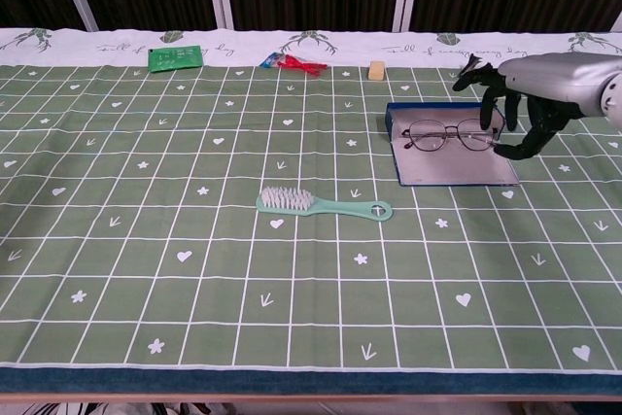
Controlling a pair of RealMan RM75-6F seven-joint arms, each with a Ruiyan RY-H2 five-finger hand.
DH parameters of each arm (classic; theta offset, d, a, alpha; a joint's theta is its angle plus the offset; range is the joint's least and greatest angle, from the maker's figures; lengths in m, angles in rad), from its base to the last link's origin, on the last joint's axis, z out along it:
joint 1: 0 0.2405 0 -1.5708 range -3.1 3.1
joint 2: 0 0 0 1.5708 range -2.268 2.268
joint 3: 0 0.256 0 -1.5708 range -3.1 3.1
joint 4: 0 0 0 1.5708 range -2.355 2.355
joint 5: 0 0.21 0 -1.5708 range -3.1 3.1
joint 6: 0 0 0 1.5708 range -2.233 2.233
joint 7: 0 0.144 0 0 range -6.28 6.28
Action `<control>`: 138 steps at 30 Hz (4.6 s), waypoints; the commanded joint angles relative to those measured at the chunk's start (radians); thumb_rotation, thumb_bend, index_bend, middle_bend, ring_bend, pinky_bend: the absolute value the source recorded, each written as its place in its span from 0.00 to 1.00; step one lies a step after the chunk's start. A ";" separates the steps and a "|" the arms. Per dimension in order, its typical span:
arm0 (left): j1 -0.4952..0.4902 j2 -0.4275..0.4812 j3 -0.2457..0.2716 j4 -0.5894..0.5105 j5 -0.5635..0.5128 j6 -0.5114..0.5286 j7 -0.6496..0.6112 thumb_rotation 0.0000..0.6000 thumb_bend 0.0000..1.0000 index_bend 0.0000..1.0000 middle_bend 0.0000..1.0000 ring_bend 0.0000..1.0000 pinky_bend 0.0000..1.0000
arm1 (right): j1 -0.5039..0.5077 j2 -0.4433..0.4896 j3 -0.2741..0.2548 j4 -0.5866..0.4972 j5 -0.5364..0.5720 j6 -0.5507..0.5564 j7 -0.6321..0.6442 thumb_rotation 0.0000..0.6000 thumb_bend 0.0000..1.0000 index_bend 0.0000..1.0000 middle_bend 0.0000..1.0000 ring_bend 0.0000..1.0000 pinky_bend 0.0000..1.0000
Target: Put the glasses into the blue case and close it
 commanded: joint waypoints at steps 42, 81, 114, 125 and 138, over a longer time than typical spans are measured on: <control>-0.002 0.004 -0.001 -0.005 -0.012 -0.012 0.005 1.00 0.38 0.15 0.00 0.00 0.00 | 0.076 -0.101 0.000 0.113 0.228 -0.079 -0.167 1.00 0.55 0.09 0.69 0.73 0.75; -0.003 0.003 -0.003 -0.005 -0.017 -0.011 0.009 1.00 0.38 0.15 0.00 0.00 0.00 | 0.105 -0.137 0.003 0.185 0.291 -0.116 -0.182 1.00 0.55 0.09 0.68 0.72 0.75; -0.002 0.003 -0.002 -0.002 -0.010 -0.007 0.006 1.00 0.38 0.15 0.00 0.00 0.00 | 0.154 -0.179 0.030 0.280 0.403 -0.133 -0.238 1.00 0.55 0.09 0.68 0.72 0.75; -0.003 0.004 -0.003 -0.002 -0.013 -0.010 0.005 1.00 0.38 0.15 0.00 0.00 0.00 | 0.156 -0.171 0.038 0.268 0.394 -0.125 -0.228 1.00 0.55 0.09 0.69 0.72 0.75; -0.002 0.003 -0.001 -0.004 -0.014 -0.011 0.012 1.00 0.38 0.15 0.00 0.00 0.00 | 0.097 -0.094 0.018 0.092 0.250 -0.028 -0.172 1.00 0.29 0.08 0.46 0.54 0.60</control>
